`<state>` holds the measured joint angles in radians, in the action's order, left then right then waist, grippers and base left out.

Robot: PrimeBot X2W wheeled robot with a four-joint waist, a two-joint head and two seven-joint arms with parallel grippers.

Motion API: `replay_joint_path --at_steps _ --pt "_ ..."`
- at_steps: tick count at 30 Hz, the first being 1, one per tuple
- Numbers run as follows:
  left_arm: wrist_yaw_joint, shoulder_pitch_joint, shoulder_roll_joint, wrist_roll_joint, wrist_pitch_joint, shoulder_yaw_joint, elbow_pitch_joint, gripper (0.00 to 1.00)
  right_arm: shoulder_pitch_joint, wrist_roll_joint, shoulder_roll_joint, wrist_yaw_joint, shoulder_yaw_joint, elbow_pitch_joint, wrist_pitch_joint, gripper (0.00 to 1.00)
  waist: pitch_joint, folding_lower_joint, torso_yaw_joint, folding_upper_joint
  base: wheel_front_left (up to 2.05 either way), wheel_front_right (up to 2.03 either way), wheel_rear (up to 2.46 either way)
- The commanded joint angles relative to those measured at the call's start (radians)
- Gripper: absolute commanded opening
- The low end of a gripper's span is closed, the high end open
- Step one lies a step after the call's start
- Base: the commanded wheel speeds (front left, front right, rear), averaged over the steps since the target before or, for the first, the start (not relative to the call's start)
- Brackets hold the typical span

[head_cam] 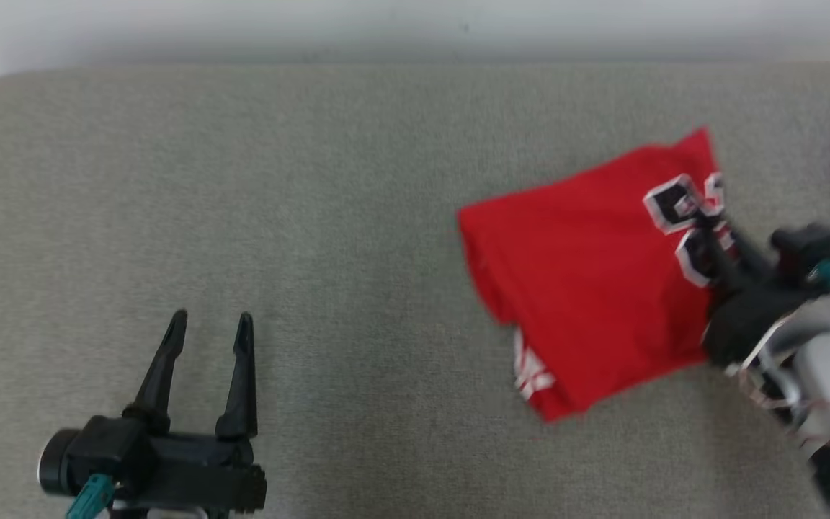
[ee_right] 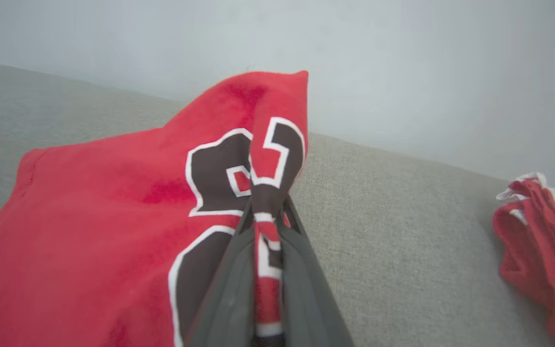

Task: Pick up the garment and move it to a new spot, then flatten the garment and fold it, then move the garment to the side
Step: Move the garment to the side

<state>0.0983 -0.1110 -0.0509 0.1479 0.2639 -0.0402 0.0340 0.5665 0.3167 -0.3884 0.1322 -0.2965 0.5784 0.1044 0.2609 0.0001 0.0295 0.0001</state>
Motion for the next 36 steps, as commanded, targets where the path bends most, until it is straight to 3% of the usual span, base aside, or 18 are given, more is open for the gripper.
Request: replay_joint_path --at_steps 1,10,18,26,36 --pt "0.006 -0.034 0.0 -0.015 0.0 -0.007 -0.007 1.0 0.041 0.017 -0.04 -0.003 0.002 -0.025 -0.008 0.0 0.101 -0.0001 -0.06 -0.0001 0.0 0.0 0.0" --pt "0.017 -0.145 -0.035 -0.046 0.0 -0.031 -0.035 1.0 0.216 0.055 -0.221 -0.003 0.044 -0.166 -0.07 0.0 0.285 -0.0001 -0.17 -0.0001 0.0 0.0 0.0" --pt "0.02 -0.178 -0.083 -0.071 -0.004 -0.054 -0.098 1.0 0.305 0.106 -0.322 -0.003 0.079 -0.174 -0.092 0.0 0.361 -0.0001 -0.26 -0.0001 0.0 0.0 0.0" --pt "0.022 -0.183 -0.1 -0.074 -0.035 -0.08 -0.178 1.0 0.372 0.142 -0.404 -0.003 0.095 -0.117 -0.12 0.0 0.391 -0.0001 -0.284 -0.0001 0.0 0.0 0.0" --pt "0.023 -0.18 -0.105 -0.067 -0.068 -0.108 -0.241 1.0 0.479 0.083 -0.521 -0.003 0.032 0.019 -0.175 0.0 0.412 -0.0001 -0.267 -0.0001 0.0 0.0 0.0"
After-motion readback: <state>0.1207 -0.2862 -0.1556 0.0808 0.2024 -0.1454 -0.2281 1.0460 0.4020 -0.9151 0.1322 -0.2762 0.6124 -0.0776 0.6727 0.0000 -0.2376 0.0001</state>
